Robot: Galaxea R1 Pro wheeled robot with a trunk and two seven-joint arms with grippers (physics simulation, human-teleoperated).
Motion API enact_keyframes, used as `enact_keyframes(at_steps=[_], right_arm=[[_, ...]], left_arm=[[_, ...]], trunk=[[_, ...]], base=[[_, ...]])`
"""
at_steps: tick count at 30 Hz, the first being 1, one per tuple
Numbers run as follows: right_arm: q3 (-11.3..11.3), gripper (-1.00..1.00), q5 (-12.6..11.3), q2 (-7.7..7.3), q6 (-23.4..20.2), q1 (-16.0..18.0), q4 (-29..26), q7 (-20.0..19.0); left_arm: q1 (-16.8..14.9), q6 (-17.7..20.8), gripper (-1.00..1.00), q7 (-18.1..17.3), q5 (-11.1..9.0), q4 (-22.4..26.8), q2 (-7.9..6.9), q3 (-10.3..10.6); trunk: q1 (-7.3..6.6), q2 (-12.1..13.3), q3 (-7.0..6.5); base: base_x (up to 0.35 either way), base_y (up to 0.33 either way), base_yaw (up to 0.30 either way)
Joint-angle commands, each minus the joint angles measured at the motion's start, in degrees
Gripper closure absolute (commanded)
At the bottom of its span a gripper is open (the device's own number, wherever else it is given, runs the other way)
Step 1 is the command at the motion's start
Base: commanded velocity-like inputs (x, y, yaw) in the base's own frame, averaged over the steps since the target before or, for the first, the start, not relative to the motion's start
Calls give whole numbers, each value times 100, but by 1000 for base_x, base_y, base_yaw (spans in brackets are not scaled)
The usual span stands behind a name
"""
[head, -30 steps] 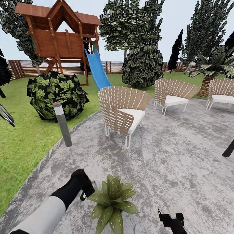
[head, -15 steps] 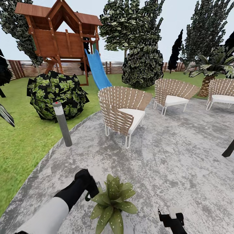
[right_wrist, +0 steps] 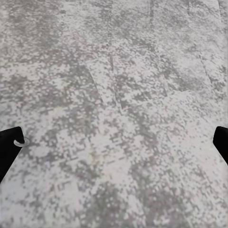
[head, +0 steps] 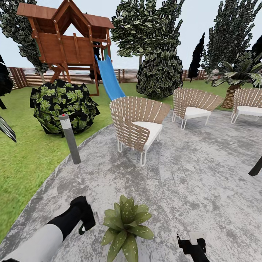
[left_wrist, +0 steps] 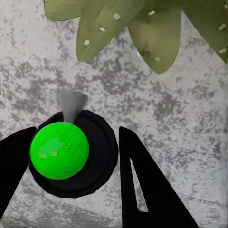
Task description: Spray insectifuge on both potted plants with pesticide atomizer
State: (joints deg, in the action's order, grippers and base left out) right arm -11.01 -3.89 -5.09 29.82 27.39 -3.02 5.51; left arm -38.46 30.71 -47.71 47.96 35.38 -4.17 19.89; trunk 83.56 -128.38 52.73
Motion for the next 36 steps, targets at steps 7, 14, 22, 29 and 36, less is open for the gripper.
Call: enact_keyframes(at_steps=[7, 14, 22, 29, 36], right_arm=[[-50, -100, -41, 0, 15, 2, 3, 20], [-50, -100, -40, 0, 15, 2, 3, 20], [-50, -100, -41, 0, 15, 2, 3, 20], [-50, -100, -40, 0, 15, 2, 3, 20], [-50, -100, -41, 0, 15, 2, 3, 20]], left_arm=[[-157, 106, 100, -551, 8, 417, 334, 25], [-87, 7, 100, -634, 4, 344, 11, 22], [-91, 11, 100, -600, 36, 204, 237, 53], [-91, 34, 100, -548, 65, 259, 442, 66], [-98, 35, 100, -550, 70, 238, 295, 45]], trunk=[[-1, -2, 6], [-1, -2, 6], [-1, -2, 6], [-1, -2, 6], [-1, -2, 6]], base=[[0, 0, 0], [0, 0, 0], [0, 0, 0], [0, 0, 0], [0, 0, 0]])
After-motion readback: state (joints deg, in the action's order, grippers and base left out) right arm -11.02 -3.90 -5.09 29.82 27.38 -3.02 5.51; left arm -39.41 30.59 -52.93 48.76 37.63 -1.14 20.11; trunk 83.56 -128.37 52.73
